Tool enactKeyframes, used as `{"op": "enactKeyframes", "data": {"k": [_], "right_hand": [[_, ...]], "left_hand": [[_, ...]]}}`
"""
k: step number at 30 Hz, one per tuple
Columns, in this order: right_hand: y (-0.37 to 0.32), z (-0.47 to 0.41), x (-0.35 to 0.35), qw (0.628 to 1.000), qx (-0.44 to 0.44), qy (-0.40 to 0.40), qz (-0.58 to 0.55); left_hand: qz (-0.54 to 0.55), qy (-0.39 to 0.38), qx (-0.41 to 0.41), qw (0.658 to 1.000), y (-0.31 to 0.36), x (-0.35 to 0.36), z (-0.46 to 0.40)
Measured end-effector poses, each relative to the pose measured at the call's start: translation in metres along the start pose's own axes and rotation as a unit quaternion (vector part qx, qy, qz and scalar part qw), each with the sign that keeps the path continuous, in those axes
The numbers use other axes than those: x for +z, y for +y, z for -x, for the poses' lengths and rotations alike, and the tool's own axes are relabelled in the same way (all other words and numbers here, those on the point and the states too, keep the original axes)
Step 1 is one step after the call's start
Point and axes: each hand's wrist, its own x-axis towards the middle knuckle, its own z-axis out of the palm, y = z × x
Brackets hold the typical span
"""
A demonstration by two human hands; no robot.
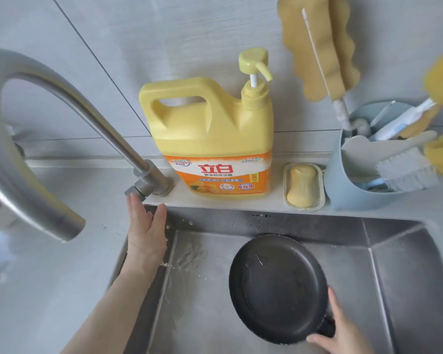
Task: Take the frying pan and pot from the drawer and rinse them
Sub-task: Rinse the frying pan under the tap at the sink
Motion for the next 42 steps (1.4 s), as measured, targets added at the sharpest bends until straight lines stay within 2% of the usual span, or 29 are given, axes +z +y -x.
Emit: {"op": "enactKeyframes", "data": {"k": [2, 5, 6, 8, 10, 12, 16, 18, 20, 24, 27, 34, 38, 42], "right_hand": [[0.010, 0.000, -0.008, 0.989, 0.013, -0.048, 0.139], [-0.005, 0.010, -0.009, 0.983, -0.020, -0.003, 0.180], [-0.008, 0.013, -0.009, 0.981, -0.010, 0.000, 0.194], [-0.019, 0.018, -0.008, 0.982, -0.003, 0.003, 0.188], [-0.023, 0.020, -0.008, 0.980, -0.003, 0.006, 0.200], [-0.026, 0.021, -0.010, 0.973, -0.005, 0.005, 0.230], [-0.028, 0.022, -0.011, 0.970, 0.008, 0.008, 0.245], [-0.027, 0.020, -0.011, 0.973, 0.026, 0.003, 0.230], [-0.031, 0.021, -0.010, 0.973, 0.024, 0.005, 0.229], [-0.034, 0.023, -0.008, 0.972, 0.007, -0.020, 0.233], [-0.035, 0.026, -0.007, 0.965, 0.019, -0.004, 0.260], [-0.065, 0.046, -0.005, 0.936, -0.028, -0.073, 0.343], [-0.092, 0.068, -0.012, 0.920, -0.048, -0.091, 0.379], [-0.122, 0.099, -0.029, 0.918, -0.083, -0.082, 0.379]], "left_hand": [[-0.004, -0.002, 0.020, 1.000, -0.013, -0.004, 0.009], [-0.113, 0.053, 0.107, 0.986, -0.042, 0.012, 0.030], [-0.149, 0.031, 0.116, 0.982, -0.057, 0.022, 0.036], [-0.216, -0.126, 0.070, 0.966, -0.079, 0.046, 0.045], [-0.305, -0.320, 0.021, 0.897, -0.097, 0.072, 0.050], [-0.390, -0.413, 0.045, 0.822, -0.106, 0.094, 0.046], [-0.483, -0.477, 0.127, 0.724, -0.114, 0.118, 0.021], [-0.503, -0.496, 0.147, 0.692, -0.123, 0.124, 0.010], [-0.507, -0.508, 0.161, 0.677, -0.131, 0.129, 0.004], [-0.474, -0.511, 0.152, 0.701, -0.137, 0.133, 0.003], [-0.433, -0.523, 0.112, 0.725, -0.143, 0.126, 0.004], [-0.284, -0.525, 0.007, 0.802, -0.156, 0.048, 0.040], [-0.207, -0.505, 0.004, 0.838, -0.132, 0.002, 0.067], [-0.135, -0.455, 0.045, 0.879, -0.078, -0.026, 0.094]]}}
